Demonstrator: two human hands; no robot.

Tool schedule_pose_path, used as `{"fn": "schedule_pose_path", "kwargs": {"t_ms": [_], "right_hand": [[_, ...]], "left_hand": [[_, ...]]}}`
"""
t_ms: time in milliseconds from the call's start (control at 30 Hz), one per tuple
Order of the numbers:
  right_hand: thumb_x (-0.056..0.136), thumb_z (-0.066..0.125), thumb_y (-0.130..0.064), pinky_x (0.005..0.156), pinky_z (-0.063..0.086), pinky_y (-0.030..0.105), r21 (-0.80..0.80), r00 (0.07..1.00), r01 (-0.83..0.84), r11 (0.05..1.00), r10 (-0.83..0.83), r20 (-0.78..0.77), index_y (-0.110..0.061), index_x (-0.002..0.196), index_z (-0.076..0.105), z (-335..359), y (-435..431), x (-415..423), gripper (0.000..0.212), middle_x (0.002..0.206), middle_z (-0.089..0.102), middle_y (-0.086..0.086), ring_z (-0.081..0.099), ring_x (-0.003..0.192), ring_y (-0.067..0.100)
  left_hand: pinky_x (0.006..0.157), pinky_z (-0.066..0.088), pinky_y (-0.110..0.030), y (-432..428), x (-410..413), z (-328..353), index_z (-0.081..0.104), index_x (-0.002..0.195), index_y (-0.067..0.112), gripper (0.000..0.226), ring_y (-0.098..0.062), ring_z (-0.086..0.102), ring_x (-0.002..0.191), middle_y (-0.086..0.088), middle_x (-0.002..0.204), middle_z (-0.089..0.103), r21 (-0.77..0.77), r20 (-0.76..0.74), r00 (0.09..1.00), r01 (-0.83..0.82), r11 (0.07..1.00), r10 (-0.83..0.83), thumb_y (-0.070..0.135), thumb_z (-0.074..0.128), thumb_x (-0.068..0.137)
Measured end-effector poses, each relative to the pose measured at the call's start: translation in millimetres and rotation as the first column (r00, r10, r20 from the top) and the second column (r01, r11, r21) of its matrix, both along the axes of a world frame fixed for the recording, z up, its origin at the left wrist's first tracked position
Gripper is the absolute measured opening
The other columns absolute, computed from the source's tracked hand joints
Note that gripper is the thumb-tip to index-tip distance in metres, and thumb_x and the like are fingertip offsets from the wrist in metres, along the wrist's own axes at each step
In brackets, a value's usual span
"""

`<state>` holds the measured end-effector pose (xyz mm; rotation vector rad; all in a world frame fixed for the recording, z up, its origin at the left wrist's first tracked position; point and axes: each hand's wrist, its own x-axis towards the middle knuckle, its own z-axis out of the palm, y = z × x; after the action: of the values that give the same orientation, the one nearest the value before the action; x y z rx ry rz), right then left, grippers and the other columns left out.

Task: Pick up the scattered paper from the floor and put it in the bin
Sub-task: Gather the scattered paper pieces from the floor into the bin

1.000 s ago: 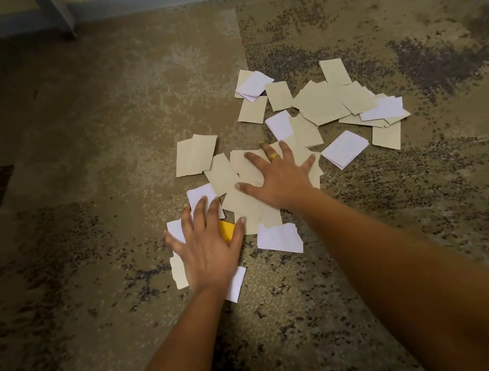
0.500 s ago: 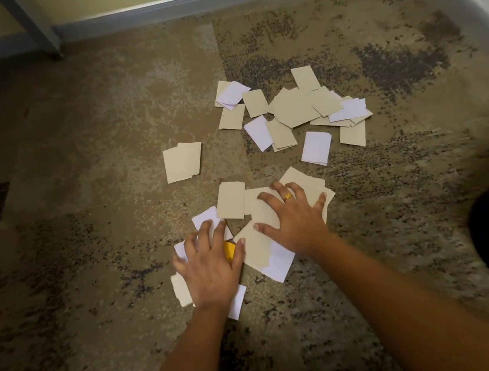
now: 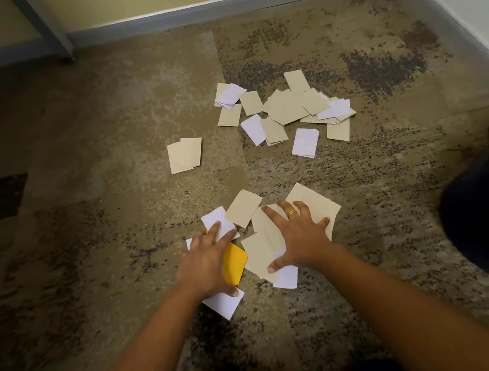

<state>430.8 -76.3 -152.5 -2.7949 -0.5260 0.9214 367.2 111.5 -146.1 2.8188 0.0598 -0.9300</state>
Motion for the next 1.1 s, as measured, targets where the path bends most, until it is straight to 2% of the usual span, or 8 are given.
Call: {"fn": "schedule_pose_path", "kwargs": {"t_ms": [167, 300, 400, 533, 633, 733, 867, 1100], "right_hand": [[0.068, 0.077, -0.048, 0.099, 0.03, 0.069, -0.027, 0.998, 0.052, 0.998, -0.051, 0.02, -0.028, 0.147, 0.011, 6.3, 10.9, -2.4, 0.105, 0.149, 0.02, 0.001, 0.018, 0.134, 0.029], [0.077, 0.074, -0.036, 0.098, 0.031, 0.067, -0.037, 0.994, 0.107, 0.994, -0.109, -0.032, -0.021, 0.144, 0.022, 8.8, 18.4, 4.0, 0.086, 0.146, 0.023, 0.004, 0.022, 0.131, 0.029], [0.084, 0.067, -0.026, 0.101, 0.028, 0.067, -0.031, 0.985, 0.151, 0.988, -0.153, -0.074, -0.018, 0.142, 0.026, 11.7, 22.6, 8.1, 0.071, 0.144, 0.027, 0.005, 0.024, 0.133, 0.029], [0.091, 0.054, -0.008, 0.106, 0.025, 0.064, 0.011, 0.964, 0.26, 0.966, -0.259, -0.059, -0.02, 0.135, 0.043, 15.0, 26.2, 10.0, 0.047, 0.133, 0.044, 0.007, 0.04, 0.127, 0.031], [0.09, 0.052, -0.003, 0.105, 0.035, 0.055, 0.026, 0.957, 0.289, 0.957, -0.288, -0.026, -0.015, 0.129, 0.051, 17.6, 27.3, 7.6, 0.041, 0.128, 0.05, 0.01, 0.047, 0.122, 0.033], [0.085, 0.057, 0.0, 0.095, 0.046, 0.039, 0.111, 0.956, 0.289, 0.951, -0.293, 0.024, -0.01, 0.124, 0.057, 24.6, 20.8, 4.5, 0.04, 0.122, 0.059, 0.014, 0.056, 0.113, 0.033], [0.084, 0.054, 0.005, 0.087, 0.048, 0.034, 0.189, 0.941, 0.326, 0.926, -0.337, 0.027, -0.008, 0.124, 0.057, 49.5, 8.2, 6.9, 0.042, 0.118, 0.062, 0.016, 0.059, 0.107, 0.032], [0.086, 0.05, 0.009, 0.075, 0.043, 0.029, 0.415, 0.87, 0.381, 0.826, -0.472, 0.141, -0.007, 0.118, 0.059, 118.2, -18.9, -0.4, 0.037, 0.118, 0.058, 0.015, 0.056, 0.099, 0.03]], "left_hand": [[0.103, 0.04, -0.044, -2.8, -3.4, -1.2, 0.029, 0.142, 0.038, 0.097, -0.026, 0.022, 0.138, 0.004, 0.155, 0.018, -0.007, 0.079, 0.993, -0.09, 0.996, 0.091, 0.038, 0.083, 0.062], [0.082, 0.046, -0.036, -7.9, 2.2, -0.4, 0.047, 0.123, 0.025, 0.071, -0.028, 0.052, 0.112, -0.004, 0.135, 0.037, -0.065, 0.119, 0.968, -0.213, 0.975, 0.219, 0.03, 0.085, 0.063], [0.074, 0.042, -0.033, -9.2, 2.1, -5.6, 0.053, 0.111, 0.017, 0.054, -0.03, 0.056, 0.101, -0.009, 0.12, 0.05, -0.152, 0.119, 0.941, -0.297, 0.943, 0.316, 0.023, 0.082, 0.066], [0.075, 0.043, -0.033, -12.2, -0.9, -9.5, 0.065, 0.101, 0.012, 0.032, -0.029, 0.059, 0.099, -0.012, 0.107, 0.066, -0.223, 0.144, 0.911, -0.351, 0.909, 0.387, 0.017, 0.078, 0.072], [0.076, 0.044, -0.033, -14.1, -4.3, -7.2, 0.066, 0.111, 0.016, 0.032, -0.028, 0.059, 0.103, -0.011, 0.11, 0.067, -0.2, 0.176, 0.904, -0.354, 0.914, 0.389, 0.017, 0.071, 0.08], [0.08, 0.045, -0.034, -15.5, -7.5, -1.2, 0.064, 0.117, 0.016, 0.035, -0.029, 0.059, 0.104, -0.012, 0.111, 0.067, -0.229, 0.188, 0.879, -0.395, 0.89, 0.439, 0.016, 0.068, 0.082], [0.081, 0.043, -0.033, -16.8, -6.5, 22.9, 0.062, 0.119, 0.012, 0.036, -0.031, 0.058, 0.108, -0.015, 0.114, 0.066, -0.243, 0.226, 0.816, -0.482, 0.842, 0.532, 0.022, 0.067, 0.084], [0.067, 0.036, -0.028, -35.6, -2.8, 92.1, 0.063, 0.114, 0.014, 0.034, -0.031, 0.06, 0.1, -0.013, 0.11, 0.066, -0.396, 0.295, 0.715, -0.512, 0.762, 0.634, 0.029, 0.067, 0.084]]}}
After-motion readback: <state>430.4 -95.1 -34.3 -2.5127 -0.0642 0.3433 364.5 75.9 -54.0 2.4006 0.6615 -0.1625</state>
